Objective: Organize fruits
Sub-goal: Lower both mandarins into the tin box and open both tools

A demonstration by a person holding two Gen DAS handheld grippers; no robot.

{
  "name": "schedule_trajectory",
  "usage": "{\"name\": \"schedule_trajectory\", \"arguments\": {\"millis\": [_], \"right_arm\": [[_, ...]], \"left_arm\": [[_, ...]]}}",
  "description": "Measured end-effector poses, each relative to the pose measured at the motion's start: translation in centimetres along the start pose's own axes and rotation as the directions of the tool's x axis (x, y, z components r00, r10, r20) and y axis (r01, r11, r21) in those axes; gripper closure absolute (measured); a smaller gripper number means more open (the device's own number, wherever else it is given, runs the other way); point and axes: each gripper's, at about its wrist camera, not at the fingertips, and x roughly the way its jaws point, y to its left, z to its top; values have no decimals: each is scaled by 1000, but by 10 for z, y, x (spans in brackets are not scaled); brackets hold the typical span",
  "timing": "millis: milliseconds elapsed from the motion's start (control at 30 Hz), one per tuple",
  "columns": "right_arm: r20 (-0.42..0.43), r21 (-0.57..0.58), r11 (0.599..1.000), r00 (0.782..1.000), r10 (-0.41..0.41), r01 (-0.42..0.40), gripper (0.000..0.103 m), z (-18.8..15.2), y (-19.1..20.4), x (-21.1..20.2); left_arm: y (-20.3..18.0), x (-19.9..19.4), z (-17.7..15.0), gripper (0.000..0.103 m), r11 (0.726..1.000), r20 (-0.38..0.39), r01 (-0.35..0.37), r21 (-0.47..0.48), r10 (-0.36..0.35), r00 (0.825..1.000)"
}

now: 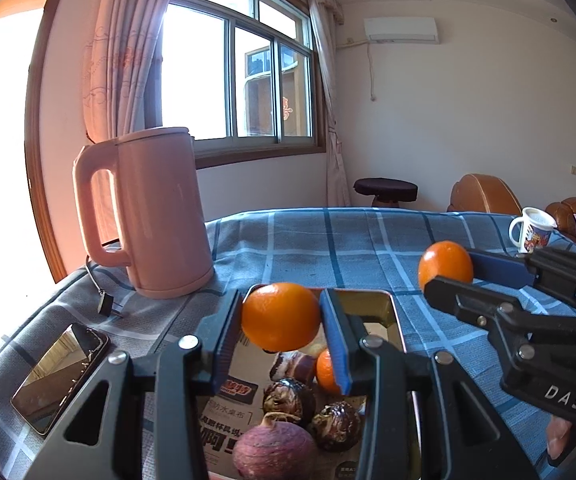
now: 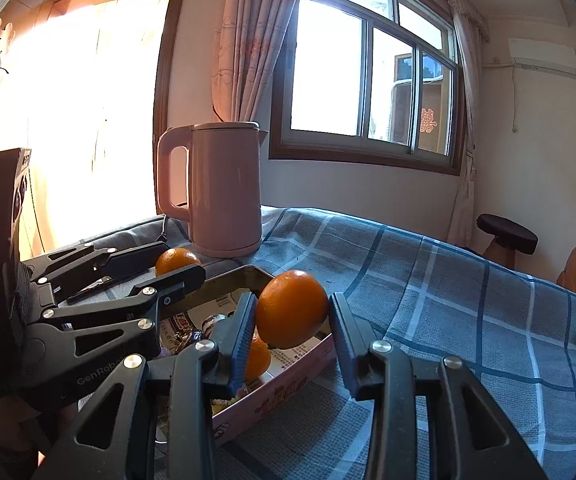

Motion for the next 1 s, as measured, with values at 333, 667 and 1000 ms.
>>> {"name": "schedule_trajectory", "arguments": {"millis": [333,667,1000], "right_arm": [[-23,-21,999,999,25,-25,63,0,16,10],[-59,-38,998,997,54,-56,63,-4,32,21],[-94,-41,996,992,80,-84,63,-10,42,27]], "left_arm": [[23,4,-5,61,999,-22,-33,-24,33,999],[36,7,-8,61,998,-42,-49,-34,47,998],[46,10,-11,61,997,-63,-62,-40,60,996]]}}
